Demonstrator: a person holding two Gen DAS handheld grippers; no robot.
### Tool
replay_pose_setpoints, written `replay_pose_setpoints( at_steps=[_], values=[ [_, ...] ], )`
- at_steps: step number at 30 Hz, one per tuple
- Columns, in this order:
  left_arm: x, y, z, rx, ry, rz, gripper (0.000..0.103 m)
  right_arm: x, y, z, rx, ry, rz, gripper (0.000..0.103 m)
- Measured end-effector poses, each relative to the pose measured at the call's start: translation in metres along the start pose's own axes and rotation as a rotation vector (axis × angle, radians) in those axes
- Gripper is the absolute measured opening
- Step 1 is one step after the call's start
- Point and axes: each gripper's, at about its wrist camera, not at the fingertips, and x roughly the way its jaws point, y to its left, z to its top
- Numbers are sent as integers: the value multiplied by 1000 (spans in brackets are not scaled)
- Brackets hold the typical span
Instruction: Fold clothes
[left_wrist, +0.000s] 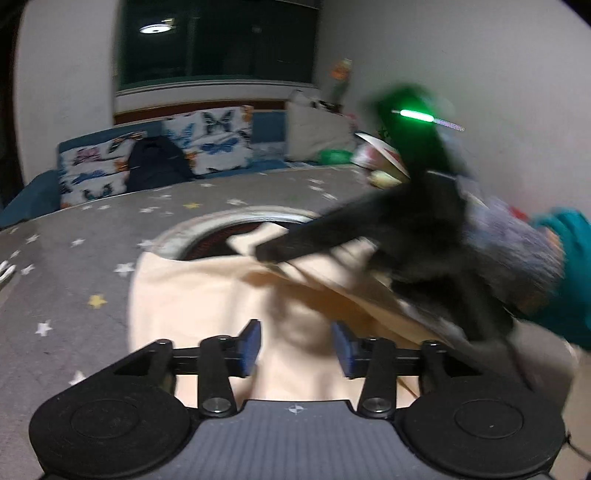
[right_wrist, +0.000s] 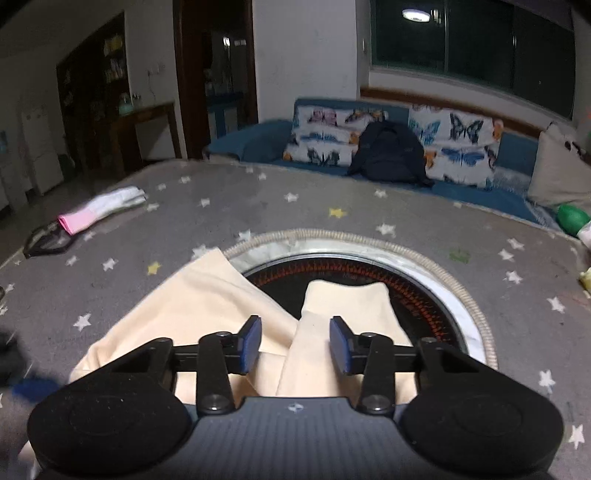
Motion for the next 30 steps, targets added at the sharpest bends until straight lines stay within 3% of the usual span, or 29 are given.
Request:
replay_pose_setpoints(
  at_steps=[2,4,7,13,20,26,30],
  values=[
    [0,-10,-5,16,10,-15,53,11,3,-3,-33,31,-40,27],
    [1,-18,-10,20,23,-30,65,19,4,-8,-56,58,-64,20],
    [6,-25,-15,25,43,-26,77,16,6,-12,-83,42,-79,8],
    [13,-33,-23,41,61,-23,93,-15,1,-14,-83,-39,-102,4],
    [20,-32,-31,26,95,-30,92,-79,-30,-21,5,-161,-161,4],
    [11,-34,-19,9,51,-74,74,-142,-52,-53,71,-233,-254,4],
    [8,-48,-8,45,17,-128,72,-172,-70,-78,134,-240,-348,4]
  ],
)
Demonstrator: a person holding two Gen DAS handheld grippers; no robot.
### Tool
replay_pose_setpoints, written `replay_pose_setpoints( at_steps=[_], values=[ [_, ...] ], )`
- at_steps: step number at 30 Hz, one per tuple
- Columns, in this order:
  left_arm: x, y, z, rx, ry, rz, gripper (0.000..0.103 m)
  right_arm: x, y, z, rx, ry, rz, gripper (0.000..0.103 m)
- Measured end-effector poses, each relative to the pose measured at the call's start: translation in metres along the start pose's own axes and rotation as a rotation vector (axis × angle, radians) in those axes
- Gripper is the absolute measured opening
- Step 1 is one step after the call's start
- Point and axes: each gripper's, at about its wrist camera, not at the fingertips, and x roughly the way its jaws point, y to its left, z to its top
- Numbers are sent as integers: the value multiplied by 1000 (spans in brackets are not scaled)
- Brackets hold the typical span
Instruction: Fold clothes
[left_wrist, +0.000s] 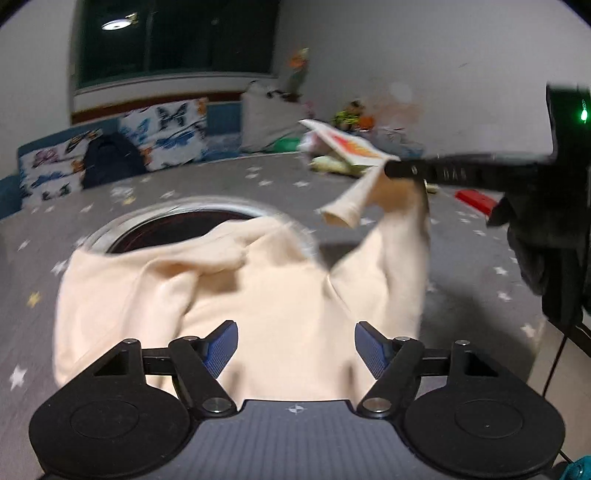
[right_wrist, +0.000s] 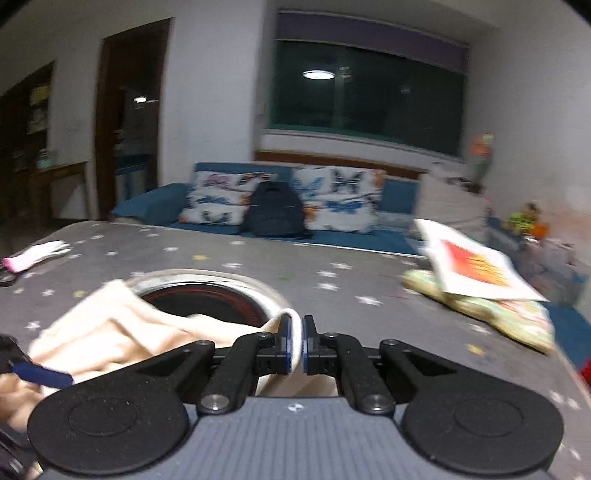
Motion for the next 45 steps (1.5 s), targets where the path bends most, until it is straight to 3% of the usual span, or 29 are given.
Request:
replay_pose_setpoints(
  at_steps=[6,9,12,17,21,24,27,29,32,35,39,42,45],
  values=[
    [9,-47,2,149,-8,-112,72,-6,-50,-36,170,117,-121,9],
    [18,-60,-3,192,21,-149,72,-11,-69,-55,217,180,-137,10],
    [28,-68,-10,212,56,-165,72,-19,-76,-66,220,193,-131,18],
    [43,-74,-17,212,103,-173,71,-13,-59,-54,110,158,-56,37],
    [42,-74,-18,215,109,-168,71,10,-29,-46,-28,170,16,42],
    [42,-74,-19,220,115,-173,71,36,-12,-49,-128,214,13,40],
    [40,-72,-21,214,120,-183,71,53,-13,-53,-141,250,9,33],
    [40,-71,-22,215,122,-187,71,54,-18,-55,-133,248,-9,12],
    [40,-71,-22,218,122,-191,71,40,-35,-54,-88,203,-73,6],
    [39,-71,-23,228,122,-192,71,20,-56,-52,-40,159,-157,5],
    [39,-72,-24,238,120,-195,72,0,-91,-58,29,167,-297,8],
    [37,-72,-24,245,124,-201,72,-5,-108,-67,57,203,-367,14],
    [35,-73,-25,251,125,-208,72,-10,-104,-67,41,181,-359,27]
  ],
)
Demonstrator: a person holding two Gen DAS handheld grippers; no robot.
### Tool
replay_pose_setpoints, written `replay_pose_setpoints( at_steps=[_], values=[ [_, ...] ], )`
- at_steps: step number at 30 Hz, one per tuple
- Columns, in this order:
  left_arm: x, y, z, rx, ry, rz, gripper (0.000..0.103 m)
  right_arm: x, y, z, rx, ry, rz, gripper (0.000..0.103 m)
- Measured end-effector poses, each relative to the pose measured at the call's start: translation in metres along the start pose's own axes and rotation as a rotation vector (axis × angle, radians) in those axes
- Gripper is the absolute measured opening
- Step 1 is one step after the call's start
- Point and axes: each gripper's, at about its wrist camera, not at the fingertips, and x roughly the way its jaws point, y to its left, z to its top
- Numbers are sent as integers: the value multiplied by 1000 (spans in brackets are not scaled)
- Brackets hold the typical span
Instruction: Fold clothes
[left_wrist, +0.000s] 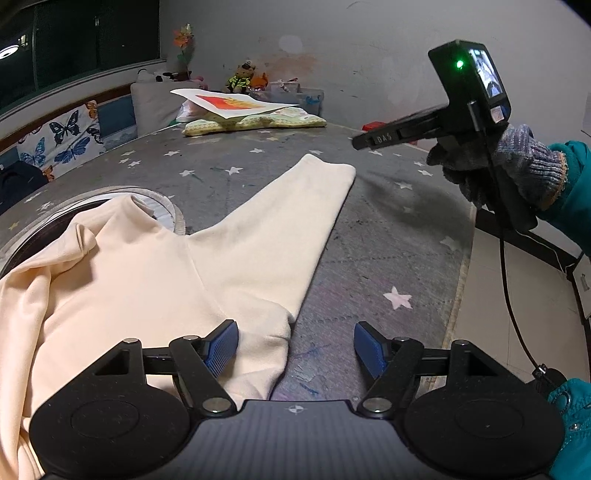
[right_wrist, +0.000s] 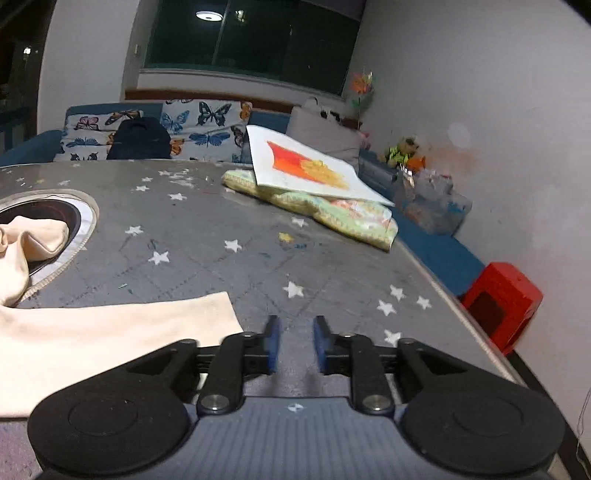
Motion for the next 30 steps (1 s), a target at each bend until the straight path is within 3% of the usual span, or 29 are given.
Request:
replay_pose_setpoints(
  at_steps=[3,7,10,16,21,25,30],
  values=[
    [0,1,1,-4,5,-6,74,-1,11,3,-8,-12,111,35],
    [-3,3,1,-24,8,-18,75,18,34,7,-31,29,214,35],
    [-7,6,1,-36,14,-16,75,38,42,6,-17,78,235,35],
    [-28,26,10,-77,-30,18,76,33,45,21,0,71,262,36],
    [-59,68,26,-145,-120,153,77,34,74,54,-7,44,418,35],
    [-79,125,34,-266,-157,332,77,48,111,80,-29,52,529,35],
    [-82,200,33,-391,-139,525,77,72,150,94,-72,93,591,35]
  ],
)
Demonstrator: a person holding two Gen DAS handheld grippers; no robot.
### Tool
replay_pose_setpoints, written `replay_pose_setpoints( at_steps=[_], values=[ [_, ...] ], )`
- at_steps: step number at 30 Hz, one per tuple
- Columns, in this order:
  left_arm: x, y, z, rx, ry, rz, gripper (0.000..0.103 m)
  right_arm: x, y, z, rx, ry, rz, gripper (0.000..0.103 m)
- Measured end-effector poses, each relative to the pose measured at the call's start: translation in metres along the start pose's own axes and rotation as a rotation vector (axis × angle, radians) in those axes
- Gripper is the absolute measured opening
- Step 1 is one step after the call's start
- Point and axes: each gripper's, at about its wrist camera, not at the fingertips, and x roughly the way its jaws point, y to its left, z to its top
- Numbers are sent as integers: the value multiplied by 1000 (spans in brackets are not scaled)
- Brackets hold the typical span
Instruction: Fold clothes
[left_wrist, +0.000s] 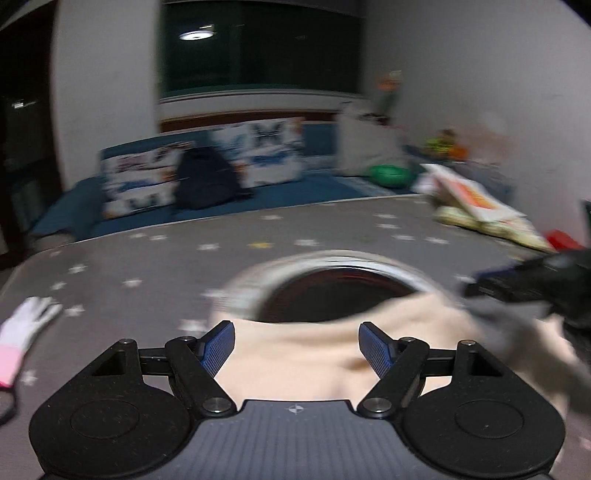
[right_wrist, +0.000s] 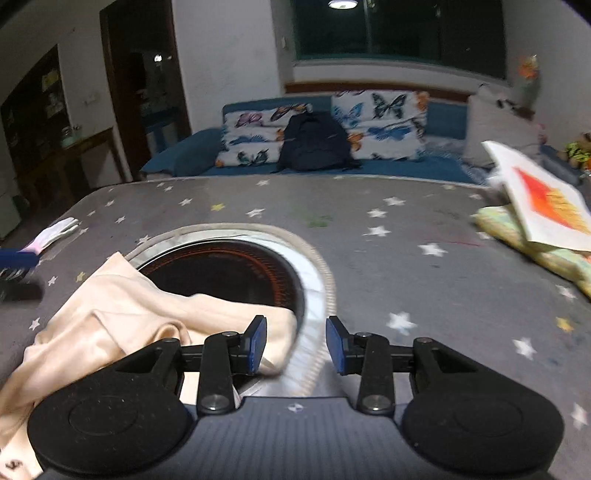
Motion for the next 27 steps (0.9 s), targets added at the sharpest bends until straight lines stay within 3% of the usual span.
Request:
replay_pose_setpoints(
  at_steps=[5,16,18,24,25,26,27],
  values=[
    [46,30,4,-35,73,71,77,29,5,2,-8,55,20,35],
    [103,39,2,-3,174,27,73,55,1,3,-1,110,56,36],
    [109,38,2,4,182,18,65,57,1,3,-7,111,56,38],
    [113,37,-1,21,175,-4,27,60,3,6,-33,109,68,38],
    [113,37,0,18,173,-3,19,61,4,7,-39,109,74,34],
    [114,38,1,19,169,2,14,62,5,8,-40,110,88,20],
    [113,39,2,16,164,11,10,63,5,10,-41,112,98,17]
  ],
)
